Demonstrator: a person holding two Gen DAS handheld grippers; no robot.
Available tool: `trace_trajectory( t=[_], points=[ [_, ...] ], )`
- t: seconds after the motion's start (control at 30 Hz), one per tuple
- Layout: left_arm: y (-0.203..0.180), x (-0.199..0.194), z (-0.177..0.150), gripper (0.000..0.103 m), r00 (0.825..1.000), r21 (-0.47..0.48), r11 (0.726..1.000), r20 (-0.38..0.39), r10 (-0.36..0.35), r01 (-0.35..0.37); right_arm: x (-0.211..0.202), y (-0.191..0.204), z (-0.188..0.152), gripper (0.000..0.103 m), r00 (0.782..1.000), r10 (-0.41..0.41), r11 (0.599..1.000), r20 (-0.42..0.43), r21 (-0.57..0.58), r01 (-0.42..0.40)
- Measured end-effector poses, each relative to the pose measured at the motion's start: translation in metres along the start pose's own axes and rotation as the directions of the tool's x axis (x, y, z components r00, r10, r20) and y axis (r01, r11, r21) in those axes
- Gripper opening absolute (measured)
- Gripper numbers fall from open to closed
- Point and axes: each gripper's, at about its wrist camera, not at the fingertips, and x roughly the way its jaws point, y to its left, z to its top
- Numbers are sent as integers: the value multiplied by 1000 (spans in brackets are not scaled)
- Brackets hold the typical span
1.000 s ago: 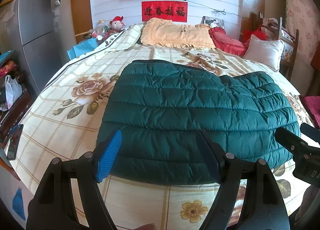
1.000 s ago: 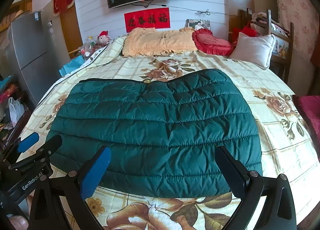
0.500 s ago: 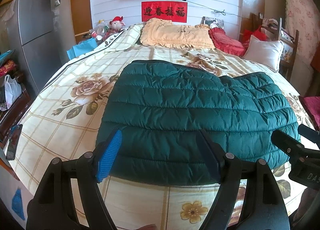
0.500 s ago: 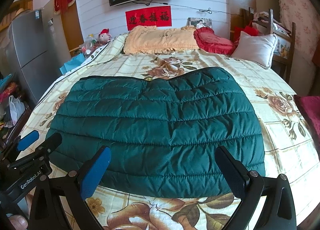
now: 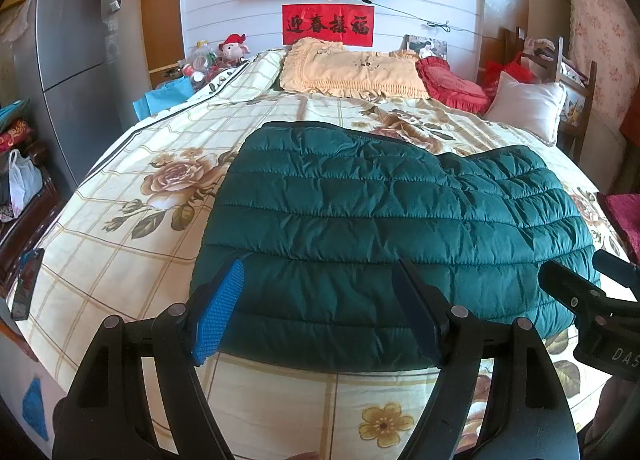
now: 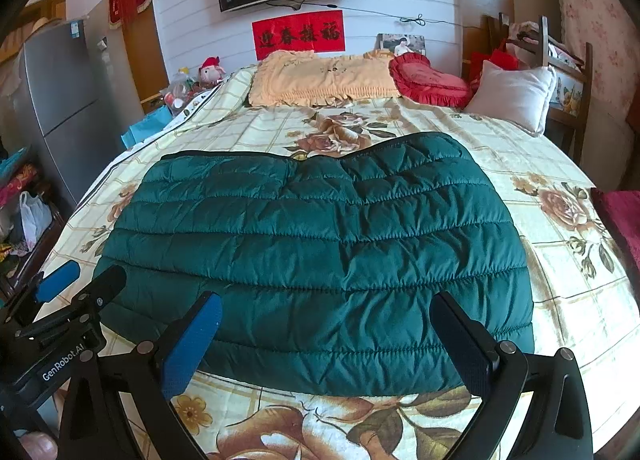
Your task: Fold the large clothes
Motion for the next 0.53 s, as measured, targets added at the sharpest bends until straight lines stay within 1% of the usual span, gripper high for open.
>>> trace_trajectory(
  t=[0.2,0.37,0.53],
  points=[
    [0,0,0,77,1000,2,1000,0,-1,1,0,0,0,103,1000,1,1000,-1,-1,-1],
    [-3,-1,2,77,1000,12,1000,29,5,-5,2,0,-1,103,1000,2,1000,-4,0,-2],
    [1,-2,2,77,999,6,1000,41,6,-6,4,-5,0,103,1000,-8,1000,-4,2,8]
  ],
)
